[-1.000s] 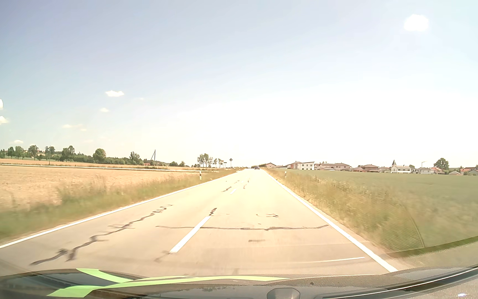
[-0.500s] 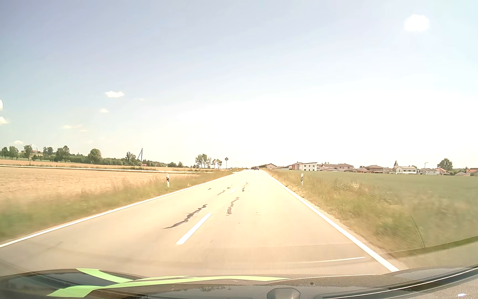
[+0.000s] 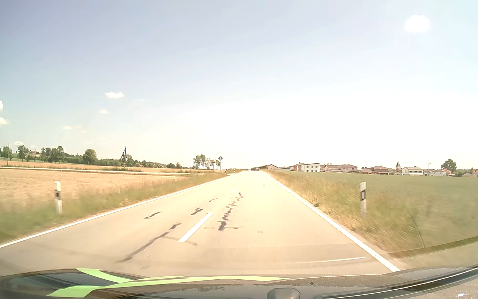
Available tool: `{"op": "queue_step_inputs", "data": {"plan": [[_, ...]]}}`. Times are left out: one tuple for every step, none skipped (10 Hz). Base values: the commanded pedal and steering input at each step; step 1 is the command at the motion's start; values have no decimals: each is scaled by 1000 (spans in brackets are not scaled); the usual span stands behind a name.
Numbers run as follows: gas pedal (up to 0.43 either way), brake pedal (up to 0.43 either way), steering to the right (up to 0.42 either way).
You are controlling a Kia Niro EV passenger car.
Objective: Follow the waypoints while adhering to traffic rules and regulations
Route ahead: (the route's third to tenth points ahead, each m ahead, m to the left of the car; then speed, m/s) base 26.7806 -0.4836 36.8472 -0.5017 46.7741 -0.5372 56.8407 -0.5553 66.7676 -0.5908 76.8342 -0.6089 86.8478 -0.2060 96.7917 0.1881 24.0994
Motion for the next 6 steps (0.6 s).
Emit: {"op": "queue_step_inputs", "data": {"plan": [[248, 0, 0], [248, 0, 0], [260, 0, 0], [260, 0, 0], [268, 0, 0], [268, 0, 0]]}}
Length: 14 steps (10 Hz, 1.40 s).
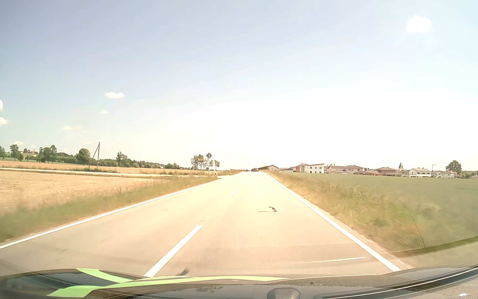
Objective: Follow the waypoints while adhering to traffic rules and regulations
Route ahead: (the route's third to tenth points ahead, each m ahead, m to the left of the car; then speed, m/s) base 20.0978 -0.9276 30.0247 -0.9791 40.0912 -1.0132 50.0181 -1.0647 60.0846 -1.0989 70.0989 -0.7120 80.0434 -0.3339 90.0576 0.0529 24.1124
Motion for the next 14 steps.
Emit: {"op": "queue_step_inputs", "data": {"plan": [[268, 0, 0], [268, 0, 0], [268, 0, 0], [260, 0, 0], [260, 0, 0], [260, 0, 0], [248, 0, 0], [240, 0, 0], [240, 0, 0], [240, 0, 0], [240, 0, 0], [240, 0, 0], [248, 0, 0], [248, 0, 0]]}}
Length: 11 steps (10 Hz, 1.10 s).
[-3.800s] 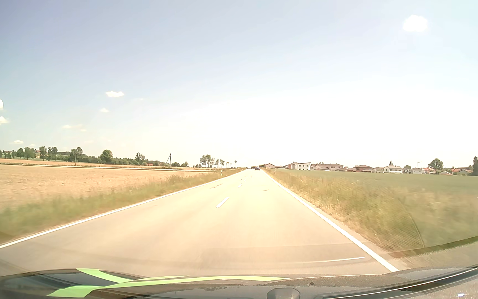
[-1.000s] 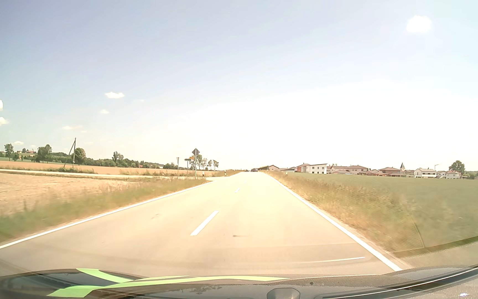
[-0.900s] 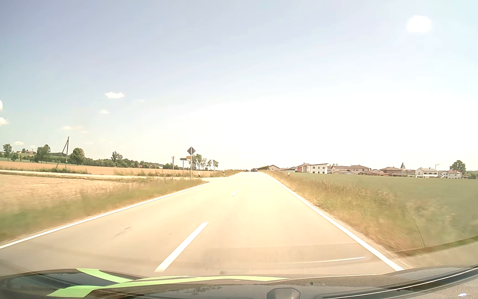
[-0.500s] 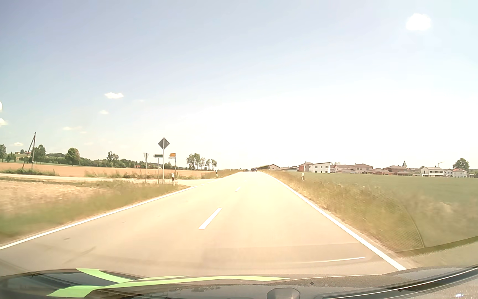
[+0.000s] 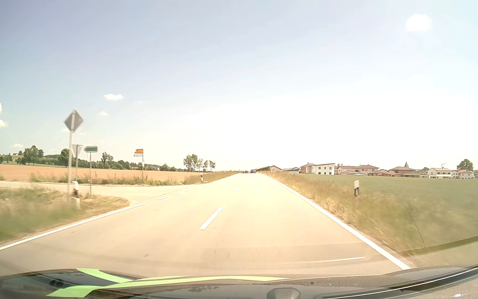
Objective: Follow the waypoints while adhering to traffic rules and regulations
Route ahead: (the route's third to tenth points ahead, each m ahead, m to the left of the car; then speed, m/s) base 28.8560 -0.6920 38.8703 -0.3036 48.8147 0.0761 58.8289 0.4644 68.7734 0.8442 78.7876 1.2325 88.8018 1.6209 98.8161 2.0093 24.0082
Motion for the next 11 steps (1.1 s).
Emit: {"op": "queue_step_inputs", "data": {"plan": [[248, 0, 0], [248, 0, 0], [248, 0, 0], [248, 0, 0], [248, 0, 0], [248, 0, 0], [248, 0, 0], [248, 0, 0], [248, 0, 0], [228, 0, -1], [220, 0, -2]]}}
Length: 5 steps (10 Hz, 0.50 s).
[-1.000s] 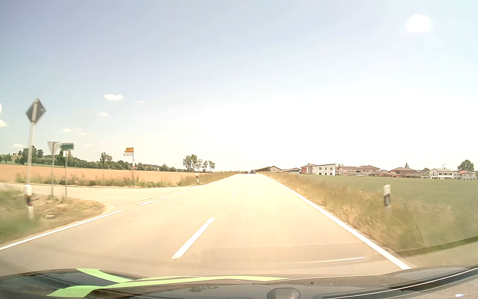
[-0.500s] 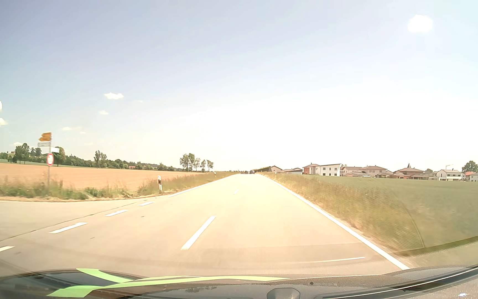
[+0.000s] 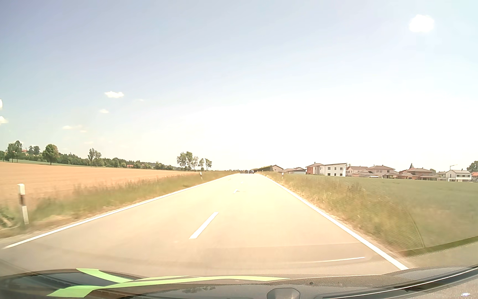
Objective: Follow the waypoints while adhering to traffic rules and regulations
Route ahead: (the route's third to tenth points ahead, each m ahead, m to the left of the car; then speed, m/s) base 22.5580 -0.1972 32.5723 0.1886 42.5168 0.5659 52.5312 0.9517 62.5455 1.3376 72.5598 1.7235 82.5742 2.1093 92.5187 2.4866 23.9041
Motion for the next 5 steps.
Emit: {"op": "queue_step_inputs", "data": {"plan": [[220, 0, -2], [220, 0, -2], [220, 0, -2], [220, 0, -2], [220, 0, -2]]}}
